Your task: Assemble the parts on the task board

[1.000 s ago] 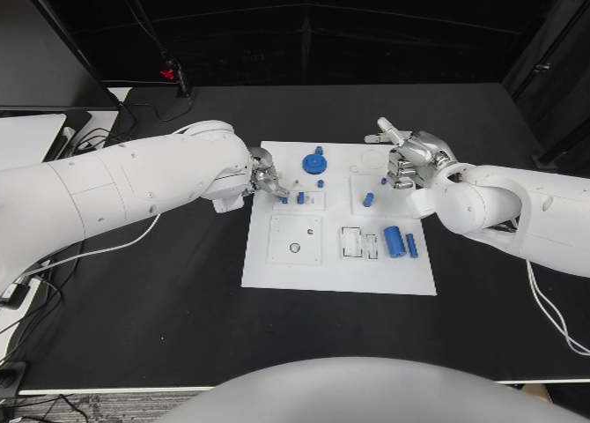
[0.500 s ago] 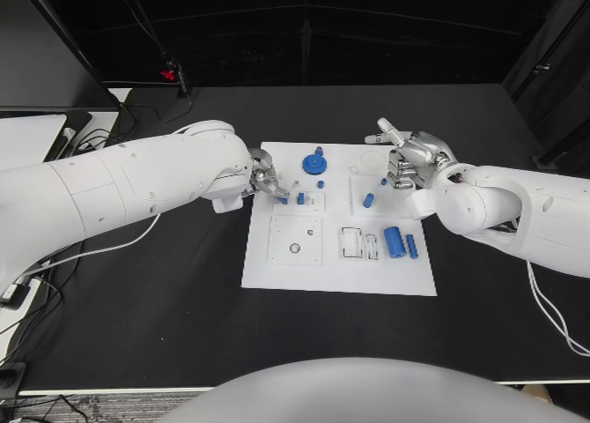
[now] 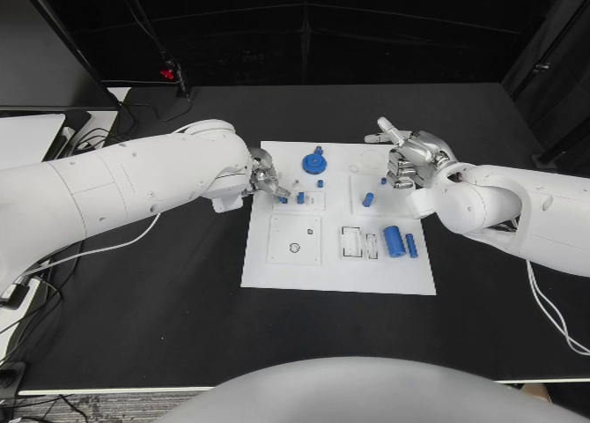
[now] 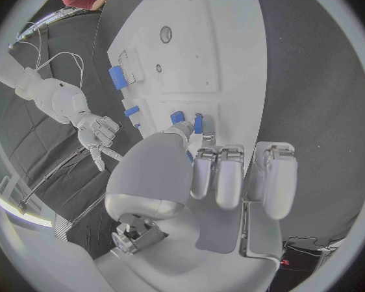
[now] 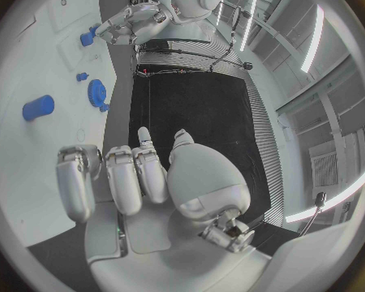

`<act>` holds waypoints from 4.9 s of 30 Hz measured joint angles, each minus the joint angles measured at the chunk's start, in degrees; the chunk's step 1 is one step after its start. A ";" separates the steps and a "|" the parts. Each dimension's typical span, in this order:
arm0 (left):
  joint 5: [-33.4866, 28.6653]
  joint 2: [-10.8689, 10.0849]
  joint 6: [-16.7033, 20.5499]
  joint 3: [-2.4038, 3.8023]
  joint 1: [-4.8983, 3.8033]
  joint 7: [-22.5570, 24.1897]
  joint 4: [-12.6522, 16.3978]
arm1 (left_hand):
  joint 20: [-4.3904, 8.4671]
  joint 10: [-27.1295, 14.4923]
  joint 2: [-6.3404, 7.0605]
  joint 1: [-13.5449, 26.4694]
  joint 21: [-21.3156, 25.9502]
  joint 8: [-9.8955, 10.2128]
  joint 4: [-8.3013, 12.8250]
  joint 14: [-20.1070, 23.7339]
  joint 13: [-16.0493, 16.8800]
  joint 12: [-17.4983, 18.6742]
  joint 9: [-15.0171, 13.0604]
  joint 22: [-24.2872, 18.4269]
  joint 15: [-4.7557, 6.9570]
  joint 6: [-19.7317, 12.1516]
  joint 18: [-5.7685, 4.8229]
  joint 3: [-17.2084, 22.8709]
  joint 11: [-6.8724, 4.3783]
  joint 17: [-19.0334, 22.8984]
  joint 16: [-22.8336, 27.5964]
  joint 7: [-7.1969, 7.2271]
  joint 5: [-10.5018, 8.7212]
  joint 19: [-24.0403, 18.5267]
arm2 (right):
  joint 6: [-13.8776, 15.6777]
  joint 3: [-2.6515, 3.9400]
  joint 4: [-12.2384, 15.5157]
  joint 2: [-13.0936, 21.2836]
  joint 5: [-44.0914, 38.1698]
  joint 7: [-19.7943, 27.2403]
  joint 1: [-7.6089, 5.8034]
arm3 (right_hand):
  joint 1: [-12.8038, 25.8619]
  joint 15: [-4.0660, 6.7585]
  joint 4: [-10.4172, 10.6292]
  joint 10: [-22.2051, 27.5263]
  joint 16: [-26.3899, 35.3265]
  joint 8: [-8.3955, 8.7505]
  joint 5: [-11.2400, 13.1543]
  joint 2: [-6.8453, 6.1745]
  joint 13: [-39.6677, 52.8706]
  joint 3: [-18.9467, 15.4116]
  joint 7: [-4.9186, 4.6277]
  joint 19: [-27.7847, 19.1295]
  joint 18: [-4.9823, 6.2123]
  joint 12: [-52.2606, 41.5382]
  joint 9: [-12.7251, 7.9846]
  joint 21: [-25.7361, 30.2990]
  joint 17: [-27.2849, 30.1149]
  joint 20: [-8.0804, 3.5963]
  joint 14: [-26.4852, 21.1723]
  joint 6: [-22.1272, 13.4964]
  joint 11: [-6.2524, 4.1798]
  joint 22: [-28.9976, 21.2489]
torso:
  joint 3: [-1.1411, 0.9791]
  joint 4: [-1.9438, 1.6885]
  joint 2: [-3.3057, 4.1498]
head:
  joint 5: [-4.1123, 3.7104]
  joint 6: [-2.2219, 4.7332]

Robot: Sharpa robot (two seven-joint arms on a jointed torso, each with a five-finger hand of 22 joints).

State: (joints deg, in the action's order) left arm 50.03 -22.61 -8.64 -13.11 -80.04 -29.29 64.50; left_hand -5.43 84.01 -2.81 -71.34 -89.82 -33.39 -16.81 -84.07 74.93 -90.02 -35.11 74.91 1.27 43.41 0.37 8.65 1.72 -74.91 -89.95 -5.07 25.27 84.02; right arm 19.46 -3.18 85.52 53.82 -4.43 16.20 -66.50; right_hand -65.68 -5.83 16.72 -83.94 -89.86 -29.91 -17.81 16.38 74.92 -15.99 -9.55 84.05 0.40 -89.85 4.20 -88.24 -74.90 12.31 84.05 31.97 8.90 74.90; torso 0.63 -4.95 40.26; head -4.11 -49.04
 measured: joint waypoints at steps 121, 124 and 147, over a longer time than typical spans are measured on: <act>25.00 4.64 37.83 -0.49 5.11 52.08 -11.02 | -2.83 -31.20 6.47 -18.83 0.00 21.30 0.32 0.09 -67.97 72.49 25.81 0.00 -3.39 5.42 0.01 -8.46 4.20 0.00 0.00 -0.77 -21.32 -0.02 | 6.29 0.07 -1.17 -0.40 -16.41 7.37 -1.03 | -6.18 0.00 0.01 38.40 0.00 -1.87 -0.62 -1.51 -24.78 0.29 0.03 -1.26 0.92 25.97 -0.19 4.00 0.00 -0.01 0.00 -1.09 0.30 0.00 | 0.12 0.20 0.12 | -1.79 5.99; 29.39 5.89 36.97 -0.49 5.52 52.46 -12.48 | -2.83 -30.50 6.61 -18.99 0.00 21.77 0.32 0.09 -69.10 73.03 26.30 0.00 -3.39 6.93 0.01 -7.35 3.99 0.00 0.00 -0.42 -21.56 -0.02 | 6.52 0.07 -1.26 -0.57 -16.86 7.66 -1.03 | -6.18 0.00 0.01 38.39 0.00 -1.87 -0.62 -1.51 -25.12 0.29 0.03 -1.26 0.92 25.97 -0.19 4.00 0.00 -0.01 0.00 -1.09 0.30 0.00 | 0.09 0.24 0.12 | -1.82 6.03; 42.91 9.80 33.71 -0.46 5.90 49.99 -17.38 | -1.50 -30.92 7.49 -23.64 0.00 25.54 0.62 -0.04 -71.37 77.67 28.81 0.00 -1.59 9.74 0.01 -2.98 2.43 0.00 0.00 -0.09 -21.88 -0.10 | 6.85 0.06 -1.72 -1.11 -17.33 7.98 -1.02 | -5.94 0.00 0.16 38.39 0.00 -1.86 -0.62 -1.27 -25.97 0.14 0.04 -1.25 0.90 25.97 -0.18 4.00 0.00 -0.01 0.00 -1.07 0.31 0.00 | 0.04 0.18 0.02 | -2.05 5.88</act>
State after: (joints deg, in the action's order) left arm 92.94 -12.81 25.07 -13.57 -74.14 20.70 47.12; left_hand -6.93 53.09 4.68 -94.99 -89.82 -7.85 -16.19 -84.12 3.56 -12.35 -6.30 74.91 -0.32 53.15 0.38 5.67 4.15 -74.91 -89.95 -5.16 3.39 83.92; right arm 26.31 -3.12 83.80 52.71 -21.76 24.17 -67.52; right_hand -71.62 -5.83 16.88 -45.55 -89.86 -31.77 -18.43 15.11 48.95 -15.84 -9.51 82.80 1.31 -63.89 4.02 -84.24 -74.90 12.30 84.05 30.90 9.21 74.90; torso 0.68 -4.78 40.29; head -6.16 -43.16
